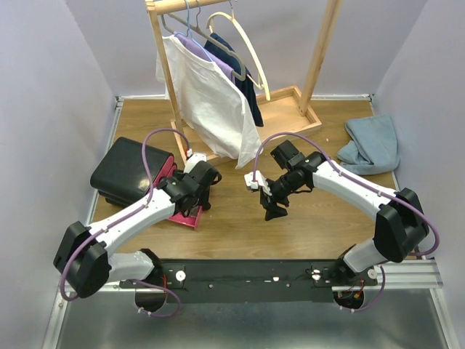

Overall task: Organize the makeup
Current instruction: Place the makeup in the drawer.

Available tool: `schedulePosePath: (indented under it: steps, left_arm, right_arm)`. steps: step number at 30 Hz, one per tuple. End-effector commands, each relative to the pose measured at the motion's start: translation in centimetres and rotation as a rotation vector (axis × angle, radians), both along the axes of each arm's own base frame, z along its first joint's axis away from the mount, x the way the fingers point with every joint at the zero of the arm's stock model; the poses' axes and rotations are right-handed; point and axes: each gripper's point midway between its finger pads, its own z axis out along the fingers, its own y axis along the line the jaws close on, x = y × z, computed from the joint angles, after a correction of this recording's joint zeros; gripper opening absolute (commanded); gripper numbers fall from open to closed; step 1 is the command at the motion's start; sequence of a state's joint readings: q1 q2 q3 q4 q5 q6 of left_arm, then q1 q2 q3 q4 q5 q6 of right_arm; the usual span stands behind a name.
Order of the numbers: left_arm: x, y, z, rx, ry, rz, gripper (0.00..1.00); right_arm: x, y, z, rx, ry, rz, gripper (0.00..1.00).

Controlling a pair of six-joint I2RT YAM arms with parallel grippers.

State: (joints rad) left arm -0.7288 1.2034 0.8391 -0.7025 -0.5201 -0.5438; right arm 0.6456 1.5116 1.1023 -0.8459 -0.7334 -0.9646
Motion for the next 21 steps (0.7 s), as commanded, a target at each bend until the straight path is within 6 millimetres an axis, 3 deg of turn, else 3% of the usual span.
schedulePosePath:
  steps: [1,7,8,14,21]
  left_arm:
    - [1.7,0.9,0.1,0.052,-0.023,0.039,0.56]
    - [2.7,1.3,-0.4,0.066,-0.005,0.060,0.73]
    - [2.8,1.2,-0.2,0.065,-0.010,0.063,0.80]
    - [2.8,0.8,0.4,0.031,-0.018,0.049,0.99]
    - [2.3,0.1,1.0,-0.026,-0.015,0.026,0.99]
  right_arm:
    - [0.4,-0.1,0.1,0.008,-0.019,0.000,0.68]
    - [0.3,-0.1,0.0,0.006,-0.016,0.003,0.68]
    - [0.4,-0.1,0.0,0.007,-0.018,0.003,0.69]
    - [0.4,-0.1,0.0,0.005,-0.017,0.001,0.69]
    - [0.4,-0.1,-0.1,0.005,-0.016,0.003,0.69]
